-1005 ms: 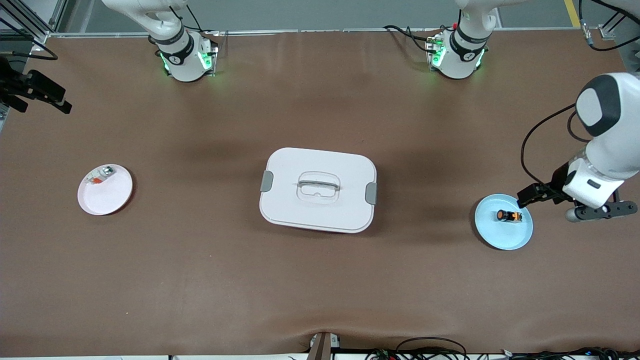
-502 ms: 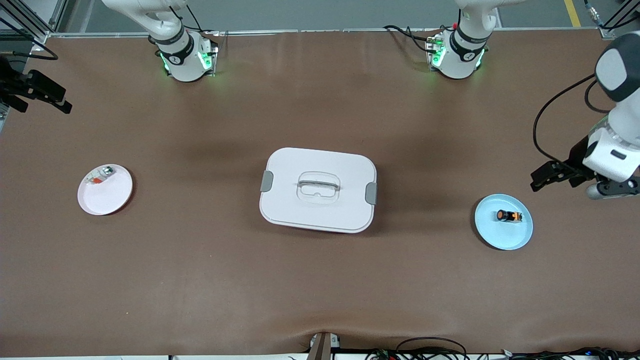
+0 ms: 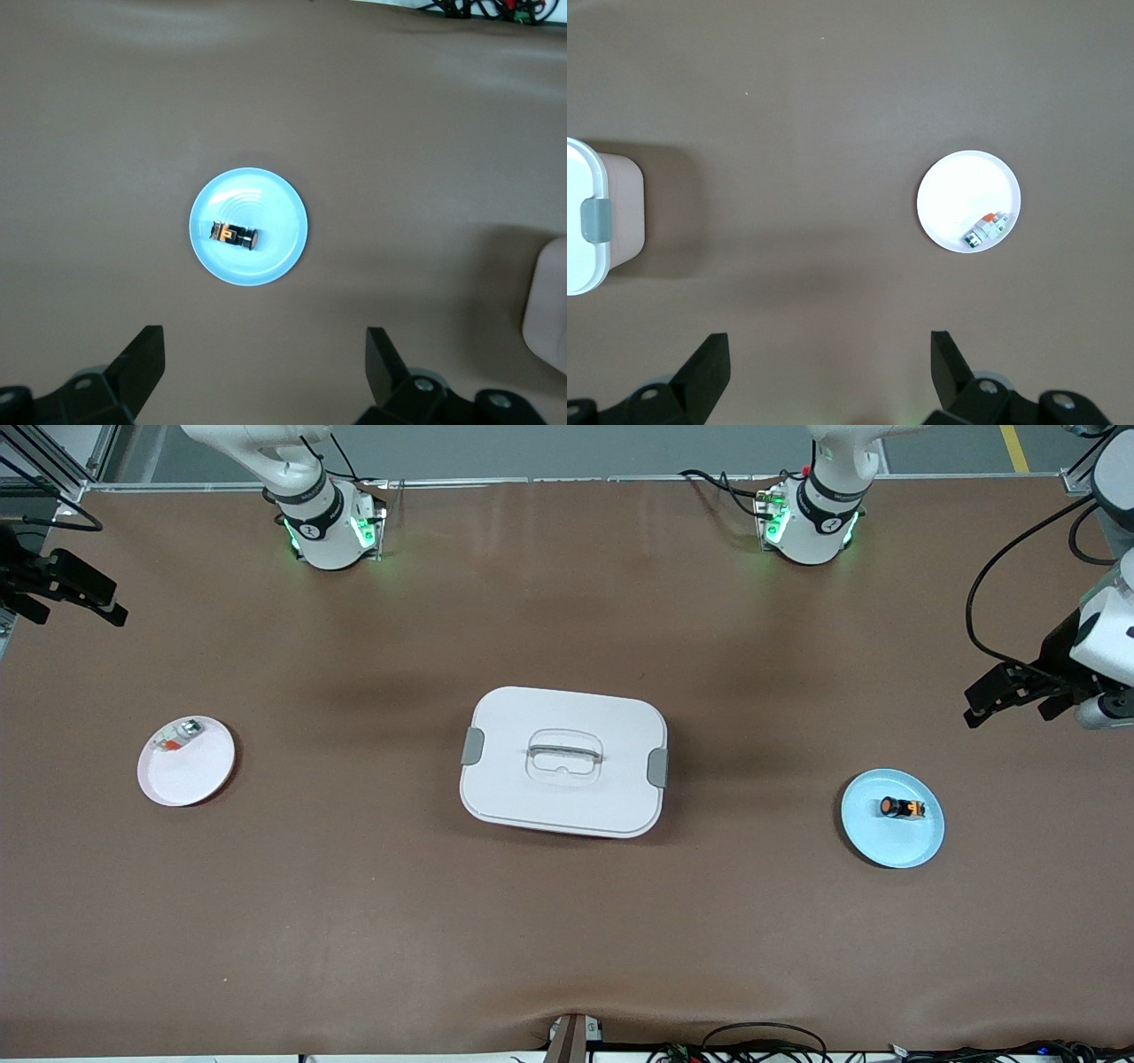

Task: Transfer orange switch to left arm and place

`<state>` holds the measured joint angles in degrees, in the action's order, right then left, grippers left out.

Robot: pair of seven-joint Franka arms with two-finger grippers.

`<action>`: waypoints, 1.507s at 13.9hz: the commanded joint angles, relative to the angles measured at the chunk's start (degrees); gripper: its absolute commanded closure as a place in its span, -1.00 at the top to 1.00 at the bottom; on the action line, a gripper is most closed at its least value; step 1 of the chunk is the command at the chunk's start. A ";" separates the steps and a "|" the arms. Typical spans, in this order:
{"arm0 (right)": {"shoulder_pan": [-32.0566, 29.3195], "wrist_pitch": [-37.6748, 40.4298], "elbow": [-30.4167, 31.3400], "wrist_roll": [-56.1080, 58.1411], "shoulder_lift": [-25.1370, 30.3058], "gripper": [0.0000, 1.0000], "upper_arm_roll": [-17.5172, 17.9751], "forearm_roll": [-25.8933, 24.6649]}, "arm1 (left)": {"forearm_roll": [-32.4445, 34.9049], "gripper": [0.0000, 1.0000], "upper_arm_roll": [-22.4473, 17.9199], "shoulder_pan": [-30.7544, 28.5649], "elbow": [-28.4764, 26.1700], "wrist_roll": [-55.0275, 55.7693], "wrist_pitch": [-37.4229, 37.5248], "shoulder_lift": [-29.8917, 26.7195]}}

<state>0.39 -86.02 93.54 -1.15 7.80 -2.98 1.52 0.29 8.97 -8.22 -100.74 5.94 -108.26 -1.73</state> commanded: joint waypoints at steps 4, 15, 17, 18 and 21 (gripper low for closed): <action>0.32 -0.11 1.11 0.62 1.34 1.00 -0.28 0.06 | -0.38 1.00 -16.86 17.17 7.56 -1.20 9.64 -0.82; 0.49 -0.11 0.41 1.24 1.17 1.00 -0.28 -1.00 | -1.08 1.00 -16.70 17.71 10.56 -1.02 10.00 -0.29; 0.41 -0.46 0.50 1.24 1.08 1.00 -0.28 -1.00 | -0.91 1.00 -16.79 17.97 11.70 -0.67 10.00 0.67; 0.23 -1.07 0.41 1.24 0.99 1.00 -0.28 -1.08 | -0.91 1.00 -16.79 17.97 12.40 -0.67 10.00 0.94; -0.03 -1.08 0.32 1.41 0.90 1.00 -0.71 -1.00 | -1.08 1.00 -16.79 17.88 12.59 -0.23 10.00 1.29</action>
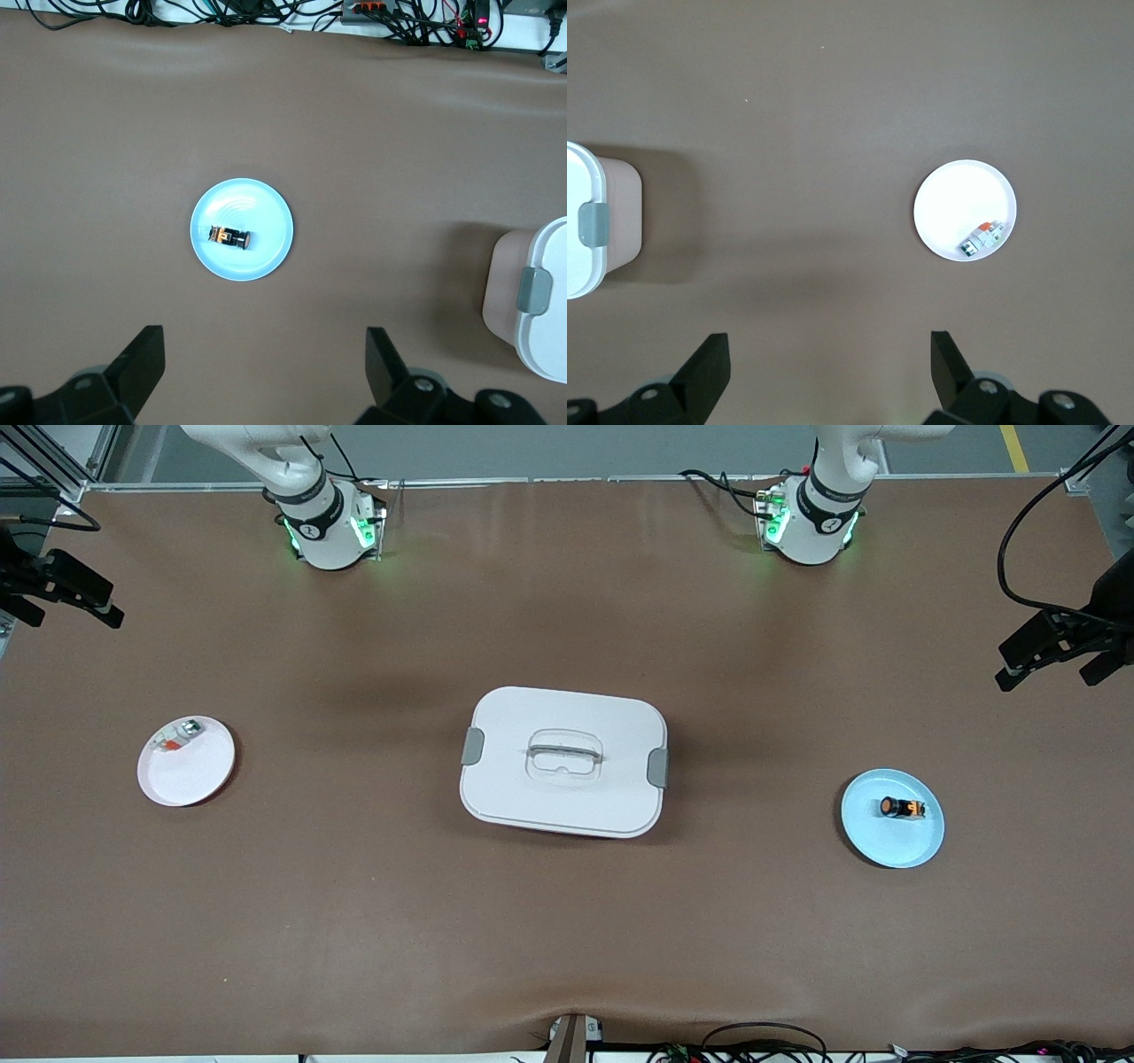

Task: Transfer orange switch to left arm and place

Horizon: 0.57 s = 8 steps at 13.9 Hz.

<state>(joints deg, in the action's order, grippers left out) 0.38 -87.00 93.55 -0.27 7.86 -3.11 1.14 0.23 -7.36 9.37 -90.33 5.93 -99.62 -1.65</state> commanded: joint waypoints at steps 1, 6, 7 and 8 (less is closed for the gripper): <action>-0.03 -0.10 0.41 0.53 0.84 1.00 -0.58 -0.70 | -0.84 1.00 -0.47 0.47 2.18 -0.56 1.36 1.29; -0.12 -0.46 0.41 0.53 0.67 1.00 -0.58 -0.70 | -1.02 1.00 -0.38 0.65 2.18 -0.83 3.54 1.91; -0.20 -0.46 0.41 0.53 0.67 1.00 -0.58 -0.70 | -1.02 1.00 -0.38 0.57 2.09 -0.83 3.90 2.00; -0.21 -0.54 0.32 0.53 0.67 1.00 -0.58 -0.79 | -1.02 1.00 -0.38 0.56 2.09 -0.83 4.25 2.00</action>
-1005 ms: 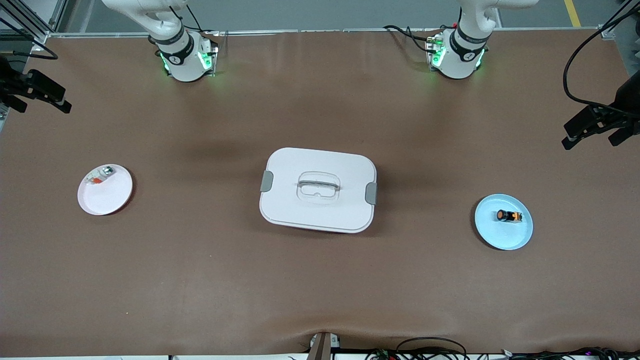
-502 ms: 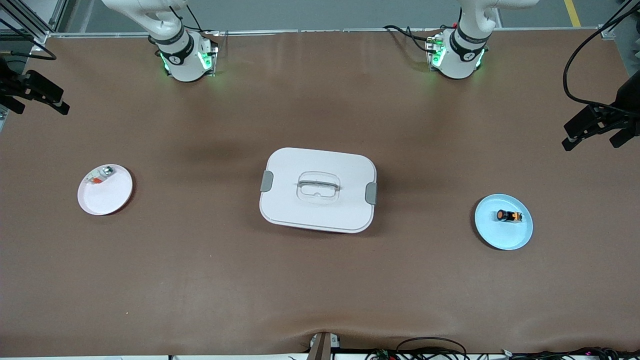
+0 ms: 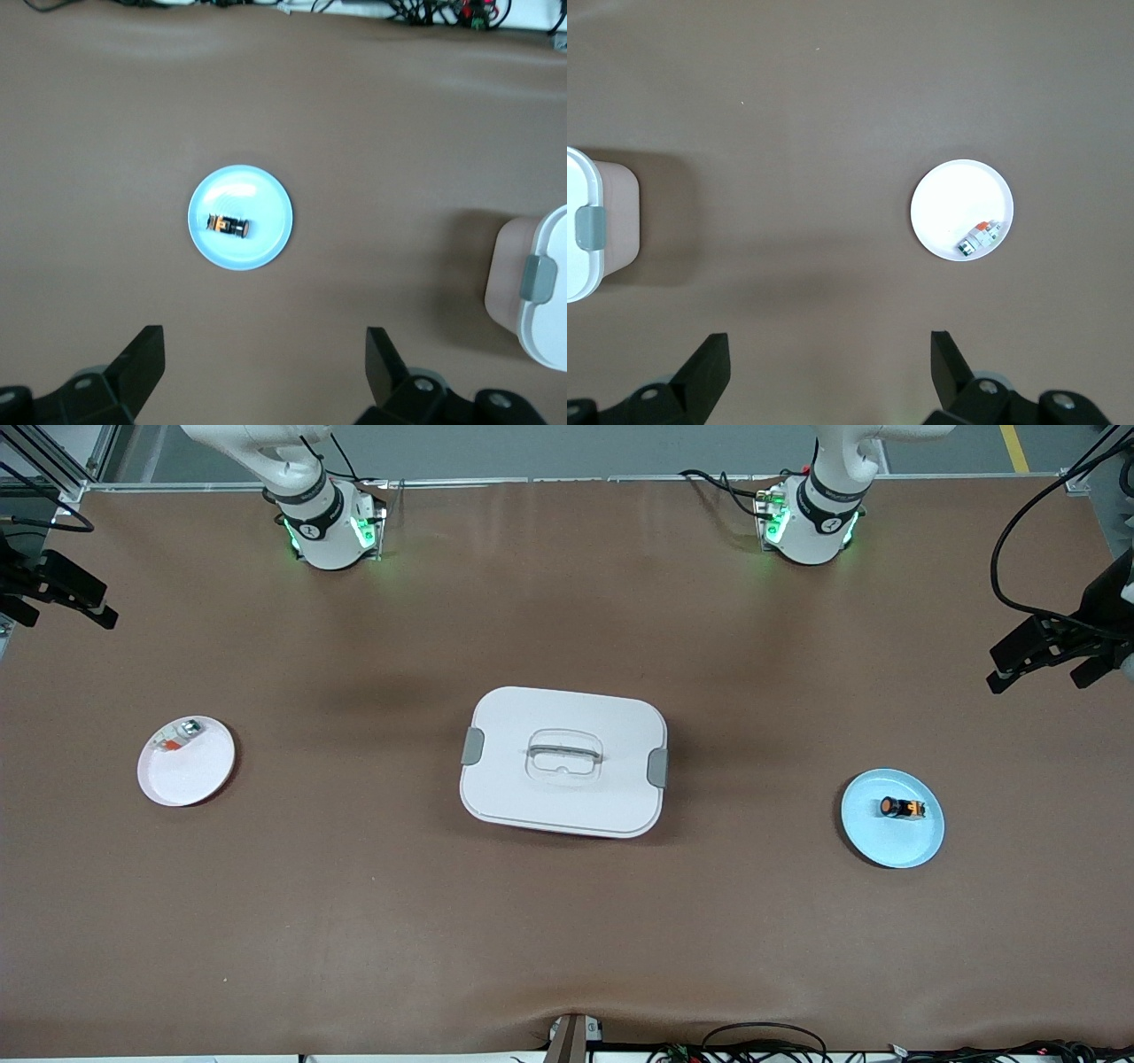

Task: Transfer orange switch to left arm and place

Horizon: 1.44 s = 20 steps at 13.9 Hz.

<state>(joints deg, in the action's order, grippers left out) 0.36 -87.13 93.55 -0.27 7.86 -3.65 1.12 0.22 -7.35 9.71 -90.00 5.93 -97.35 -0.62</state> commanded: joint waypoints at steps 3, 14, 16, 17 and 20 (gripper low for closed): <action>-0.19 -1.37 0.41 0.53 0.58 1.00 -0.04 -0.68 | -0.93 1.00 -0.38 0.23 1.85 -2.75 3.30 1.06; 0.07 -0.94 0.58 0.53 0.58 1.00 0.04 -0.68 | -1.10 1.00 -0.47 0.05 1.76 -3.03 3.30 2.20; 0.08 -0.94 0.58 0.53 0.58 1.00 0.04 -0.68 | -1.10 1.00 -0.38 0.14 1.76 -3.03 3.30 2.20; 0.16 -1.02 0.50 0.53 0.58 1.00 0.04 -0.68 | -1.10 1.00 -0.38 0.14 1.76 -2.94 3.39 2.11; 0.34 -1.11 0.50 0.53 -0.12 1.00 0.22 -0.68 | -1.10 1.00 -0.38 0.14 1.76 -2.94 3.39 2.20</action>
